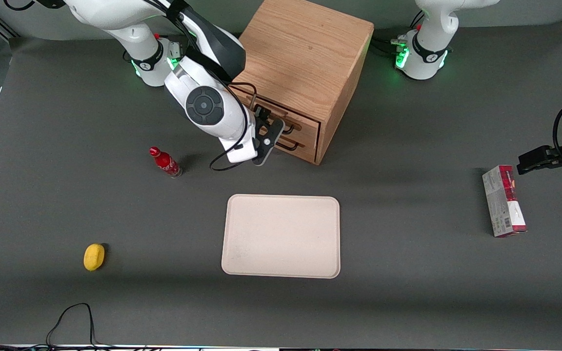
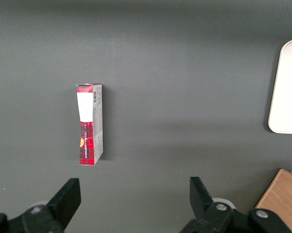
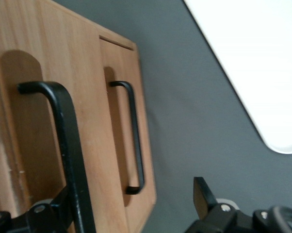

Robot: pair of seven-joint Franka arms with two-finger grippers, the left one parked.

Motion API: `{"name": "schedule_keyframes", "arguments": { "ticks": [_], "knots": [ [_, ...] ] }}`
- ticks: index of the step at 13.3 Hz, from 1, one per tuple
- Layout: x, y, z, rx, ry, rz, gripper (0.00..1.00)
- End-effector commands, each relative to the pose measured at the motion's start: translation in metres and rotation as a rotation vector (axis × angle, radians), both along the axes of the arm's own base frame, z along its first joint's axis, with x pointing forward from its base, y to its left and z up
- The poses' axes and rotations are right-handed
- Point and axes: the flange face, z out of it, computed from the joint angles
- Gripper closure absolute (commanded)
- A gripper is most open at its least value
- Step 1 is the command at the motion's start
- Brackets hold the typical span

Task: Open upper drawer
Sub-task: 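Pull the upper drawer outward by its handle with the right gripper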

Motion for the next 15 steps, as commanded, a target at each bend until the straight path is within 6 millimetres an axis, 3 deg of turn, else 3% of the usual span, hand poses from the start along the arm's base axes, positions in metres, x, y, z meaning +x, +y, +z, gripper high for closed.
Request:
{"name": "schedule_keyframes", "arguments": {
  "ticks": [1,3,7,10,15],
  "knots": [
    [0.022,-0.005,-0.006,0.011,-0.017,0.008,0.0],
    [0.039,-0.014,-0.005,0.032,-0.024,0.013,0.0],
    [0.082,-0.051,-0.003,0.041,-0.061,-0.002,0.0],
    [0.1,-0.059,-0.003,0.053,-0.069,-0.023,0.0],
    [0.15,-0.106,0.002,0.063,-0.132,-0.045,0.0]
  ]
}}
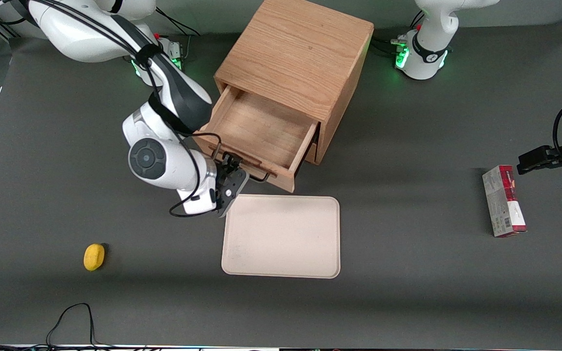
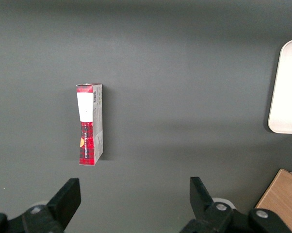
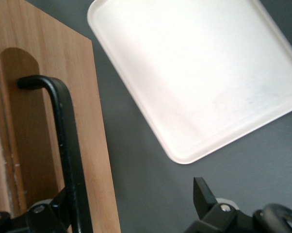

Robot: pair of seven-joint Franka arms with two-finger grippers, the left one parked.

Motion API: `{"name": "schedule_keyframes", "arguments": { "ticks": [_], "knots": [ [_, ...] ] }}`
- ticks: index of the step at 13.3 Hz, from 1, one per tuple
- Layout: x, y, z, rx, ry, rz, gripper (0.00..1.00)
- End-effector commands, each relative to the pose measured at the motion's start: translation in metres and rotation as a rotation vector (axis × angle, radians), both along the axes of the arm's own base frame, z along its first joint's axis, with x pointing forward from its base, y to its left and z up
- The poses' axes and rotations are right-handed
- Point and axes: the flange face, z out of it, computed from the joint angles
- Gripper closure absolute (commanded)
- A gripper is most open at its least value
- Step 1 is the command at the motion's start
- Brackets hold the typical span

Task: Open upper drawer

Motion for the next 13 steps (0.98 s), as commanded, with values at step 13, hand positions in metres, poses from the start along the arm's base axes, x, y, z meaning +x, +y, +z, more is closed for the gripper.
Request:
{"name": "schedule_keyframes", "arguments": {
  "ticks": [13],
  "knots": [
    [0.051,-0.035,0.018,0.018,-0.081,-0.021,0.0]
  ]
}}
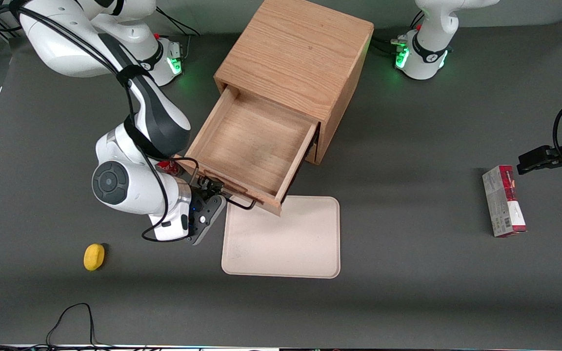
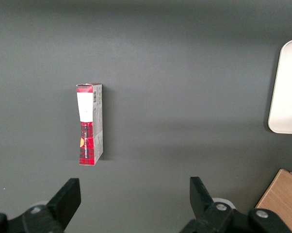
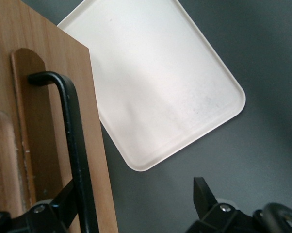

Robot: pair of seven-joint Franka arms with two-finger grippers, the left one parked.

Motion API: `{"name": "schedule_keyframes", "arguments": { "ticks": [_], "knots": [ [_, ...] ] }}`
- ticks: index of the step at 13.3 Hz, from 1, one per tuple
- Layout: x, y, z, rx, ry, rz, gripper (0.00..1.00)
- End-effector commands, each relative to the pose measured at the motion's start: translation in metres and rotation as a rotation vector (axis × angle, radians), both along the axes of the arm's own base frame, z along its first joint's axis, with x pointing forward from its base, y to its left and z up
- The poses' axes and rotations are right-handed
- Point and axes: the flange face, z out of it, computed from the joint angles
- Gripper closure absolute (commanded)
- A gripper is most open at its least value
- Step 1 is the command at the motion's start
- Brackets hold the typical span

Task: Open upper drawer

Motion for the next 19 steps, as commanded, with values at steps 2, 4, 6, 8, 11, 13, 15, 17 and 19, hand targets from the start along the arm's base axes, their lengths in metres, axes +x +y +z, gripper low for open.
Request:
{"name": "schedule_keyframes", "arguments": {
  "ticks": [2,4,6,8,11,13,15,17,19],
  "knots": [
    [0.003,-0.004,0.029,-0.007,-0.034,0.005,0.0],
    [0.002,-0.006,0.052,-0.009,-0.048,0.002,0.0],
    [0.01,-0.039,0.093,-0.029,-0.127,-0.054,0.0],
    [0.009,-0.075,0.127,-0.056,-0.168,-0.112,0.0],
    [-0.023,-0.141,0.152,-0.121,-0.08,-0.269,0.0],
    [-0.063,-0.187,0.153,-0.168,-0.042,-0.402,0.0],
    [-0.107,-0.233,0.156,-0.185,-0.007,-0.567,0.0],
    [-0.153,-0.245,0.168,-0.213,0.015,-0.737,0.0],
    [-0.185,-0.253,0.182,-0.25,-0.012,-0.754,0.0]
  ]
}}
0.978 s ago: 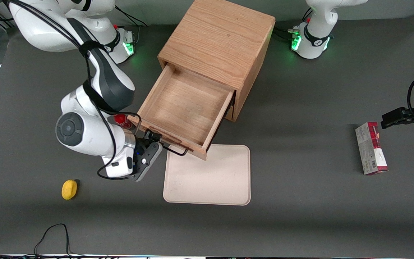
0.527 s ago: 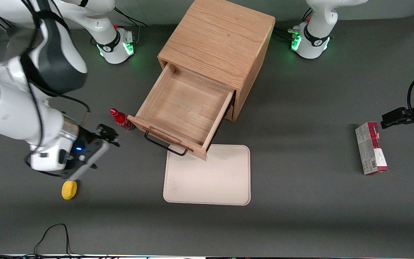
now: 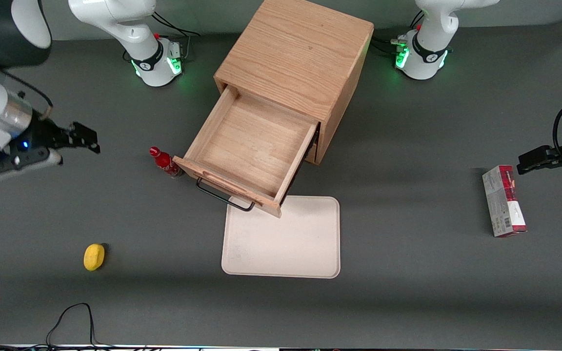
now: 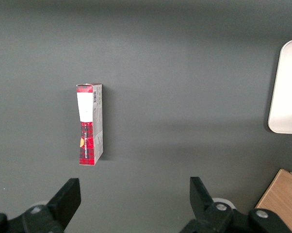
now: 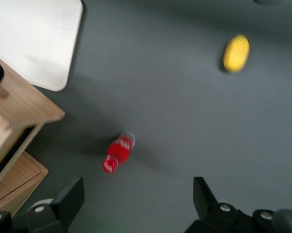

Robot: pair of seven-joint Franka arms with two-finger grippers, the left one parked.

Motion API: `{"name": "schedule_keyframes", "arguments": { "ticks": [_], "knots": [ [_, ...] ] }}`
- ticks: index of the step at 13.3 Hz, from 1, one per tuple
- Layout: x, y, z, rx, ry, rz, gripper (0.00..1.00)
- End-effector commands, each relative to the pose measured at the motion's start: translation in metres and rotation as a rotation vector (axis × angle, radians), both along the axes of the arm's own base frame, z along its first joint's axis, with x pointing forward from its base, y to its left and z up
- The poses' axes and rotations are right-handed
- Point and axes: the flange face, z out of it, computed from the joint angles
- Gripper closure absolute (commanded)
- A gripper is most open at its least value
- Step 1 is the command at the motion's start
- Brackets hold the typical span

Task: Open upper drawer

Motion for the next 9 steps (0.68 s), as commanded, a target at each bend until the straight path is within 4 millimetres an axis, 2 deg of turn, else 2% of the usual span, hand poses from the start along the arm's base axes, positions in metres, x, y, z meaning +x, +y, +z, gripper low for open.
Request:
{"name": "schedule_keyframes", "arguments": {
  "ticks": [1,4,6,9],
  "knots": [
    [-0.052,-0.009,0.015,-0.028,0.005,-0.064,0.0],
    [-0.047,-0.046,0.039,-0.004,-0.022,-0.074,0.0],
    [-0.044,-0.043,0.04,-0.01,-0.027,-0.053,0.0],
    [-0.043,-0.035,0.037,-0.019,-0.012,-0.204,0.0]
  ]
}}
